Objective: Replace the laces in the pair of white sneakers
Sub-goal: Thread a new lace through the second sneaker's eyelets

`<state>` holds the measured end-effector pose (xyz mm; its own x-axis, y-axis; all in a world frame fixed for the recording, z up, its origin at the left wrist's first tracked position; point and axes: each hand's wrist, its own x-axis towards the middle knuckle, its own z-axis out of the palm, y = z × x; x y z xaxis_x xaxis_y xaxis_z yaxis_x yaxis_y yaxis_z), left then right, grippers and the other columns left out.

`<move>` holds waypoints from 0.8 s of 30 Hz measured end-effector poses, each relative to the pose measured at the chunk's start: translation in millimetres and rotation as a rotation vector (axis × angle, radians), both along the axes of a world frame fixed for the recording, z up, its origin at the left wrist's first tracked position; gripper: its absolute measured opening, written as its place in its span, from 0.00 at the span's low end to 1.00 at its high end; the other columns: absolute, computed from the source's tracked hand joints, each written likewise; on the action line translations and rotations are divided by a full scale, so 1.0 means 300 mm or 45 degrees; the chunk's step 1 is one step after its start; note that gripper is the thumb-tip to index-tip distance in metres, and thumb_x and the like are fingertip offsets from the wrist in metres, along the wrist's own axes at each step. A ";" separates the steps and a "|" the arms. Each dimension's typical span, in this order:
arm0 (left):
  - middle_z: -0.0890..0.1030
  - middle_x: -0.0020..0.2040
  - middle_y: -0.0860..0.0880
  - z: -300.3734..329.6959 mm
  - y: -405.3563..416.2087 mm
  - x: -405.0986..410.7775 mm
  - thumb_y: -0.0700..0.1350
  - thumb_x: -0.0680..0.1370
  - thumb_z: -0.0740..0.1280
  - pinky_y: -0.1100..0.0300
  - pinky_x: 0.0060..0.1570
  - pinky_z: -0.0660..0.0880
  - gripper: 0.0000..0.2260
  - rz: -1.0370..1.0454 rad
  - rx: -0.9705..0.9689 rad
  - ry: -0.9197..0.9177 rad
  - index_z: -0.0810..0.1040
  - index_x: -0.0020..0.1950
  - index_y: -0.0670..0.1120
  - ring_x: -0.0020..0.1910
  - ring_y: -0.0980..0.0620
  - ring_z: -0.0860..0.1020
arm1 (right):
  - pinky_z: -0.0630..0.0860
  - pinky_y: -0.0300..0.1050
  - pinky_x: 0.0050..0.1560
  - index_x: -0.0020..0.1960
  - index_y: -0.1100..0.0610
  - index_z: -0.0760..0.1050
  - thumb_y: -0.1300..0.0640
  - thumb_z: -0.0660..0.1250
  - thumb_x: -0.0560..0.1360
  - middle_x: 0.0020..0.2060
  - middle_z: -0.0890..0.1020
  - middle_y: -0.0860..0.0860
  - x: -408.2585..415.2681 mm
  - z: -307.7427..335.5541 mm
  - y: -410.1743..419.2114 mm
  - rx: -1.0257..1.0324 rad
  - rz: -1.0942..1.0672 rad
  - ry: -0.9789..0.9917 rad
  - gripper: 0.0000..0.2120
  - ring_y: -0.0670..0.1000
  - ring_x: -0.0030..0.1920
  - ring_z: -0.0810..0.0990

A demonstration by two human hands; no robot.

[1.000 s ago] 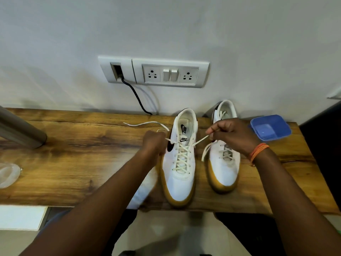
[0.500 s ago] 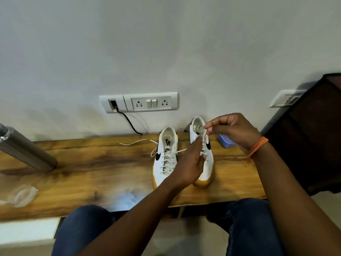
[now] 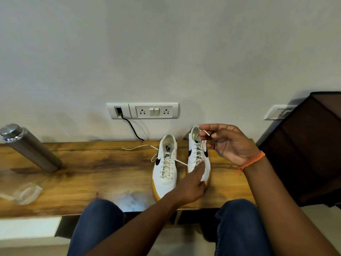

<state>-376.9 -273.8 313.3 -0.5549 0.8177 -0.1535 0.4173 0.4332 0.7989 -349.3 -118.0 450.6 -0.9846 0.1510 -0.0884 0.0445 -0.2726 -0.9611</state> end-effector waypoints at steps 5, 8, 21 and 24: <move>0.57 0.80 0.50 -0.022 -0.061 -0.094 0.43 0.81 0.62 0.58 0.77 0.53 0.29 -0.056 -0.006 0.039 0.54 0.80 0.48 0.78 0.54 0.55 | 0.79 0.37 0.42 0.52 0.64 0.81 0.69 0.67 0.72 0.41 0.86 0.56 -0.124 -0.158 -0.070 0.021 -0.112 -0.034 0.11 0.49 0.44 0.84; 0.78 0.64 0.43 -0.064 -0.125 -0.228 0.35 0.76 0.63 0.64 0.66 0.66 0.16 0.191 0.114 0.190 0.78 0.64 0.41 0.64 0.55 0.72 | 0.79 0.41 0.48 0.45 0.58 0.85 0.61 0.72 0.68 0.41 0.86 0.54 -0.236 -0.330 -0.105 0.059 -0.229 -0.116 0.07 0.48 0.42 0.84; 0.77 0.32 0.55 -0.242 -0.158 -0.500 0.53 0.70 0.75 0.62 0.32 0.70 0.11 0.780 -0.023 0.209 0.78 0.38 0.48 0.32 0.60 0.75 | 0.76 0.54 0.45 0.44 0.50 0.83 0.55 0.67 0.73 0.40 0.83 0.50 -0.475 -0.667 -0.215 1.492 -0.248 -0.111 0.06 0.54 0.43 0.81; 0.79 0.33 0.55 -0.247 -0.156 -0.491 0.53 0.69 0.76 0.58 0.35 0.75 0.10 0.811 0.031 0.139 0.80 0.39 0.49 0.33 0.60 0.77 | 0.69 0.50 0.48 0.43 0.48 0.82 0.53 0.67 0.74 0.41 0.82 0.48 -0.484 -0.664 -0.213 1.789 -0.252 -0.222 0.06 0.56 0.45 0.79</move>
